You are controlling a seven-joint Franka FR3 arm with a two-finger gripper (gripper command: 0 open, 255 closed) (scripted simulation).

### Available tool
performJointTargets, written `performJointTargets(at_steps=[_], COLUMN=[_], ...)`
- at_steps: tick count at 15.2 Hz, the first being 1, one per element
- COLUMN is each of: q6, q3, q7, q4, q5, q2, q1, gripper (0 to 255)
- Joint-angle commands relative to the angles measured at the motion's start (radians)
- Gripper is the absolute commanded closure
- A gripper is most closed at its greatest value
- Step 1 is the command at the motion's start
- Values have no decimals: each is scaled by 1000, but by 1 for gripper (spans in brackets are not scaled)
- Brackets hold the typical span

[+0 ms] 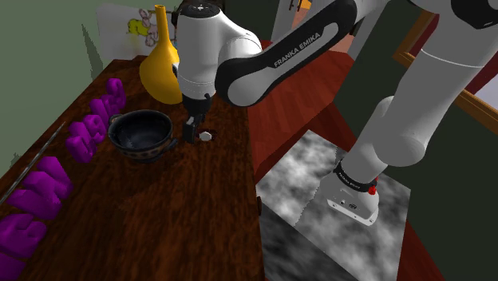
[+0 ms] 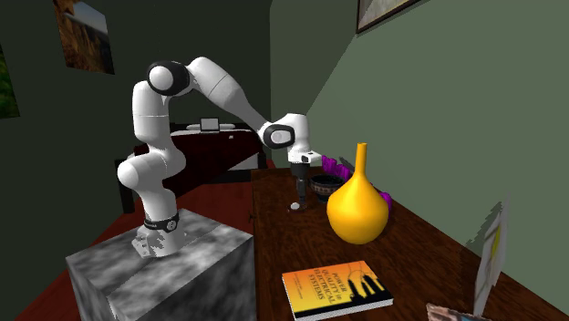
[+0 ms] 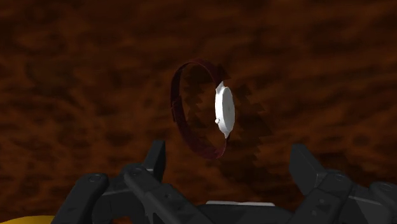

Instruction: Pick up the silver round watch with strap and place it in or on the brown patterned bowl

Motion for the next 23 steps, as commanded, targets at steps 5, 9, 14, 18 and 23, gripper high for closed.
performJointTargets(at_steps=[5, 9, 14, 18, 23], q6=[0, 0, -36, -86, -149], q3=[0, 0, 3, 4, 5], q7=[0, 0, -17, -39, -61], q4=[0, 0, 14, 36, 68], q5=[0, 0, 21, 46, 72], q2=[0, 0, -26, -59, -94], q1=[0, 0, -2, -3, -4], gripper=[255, 255, 255, 255, 255])
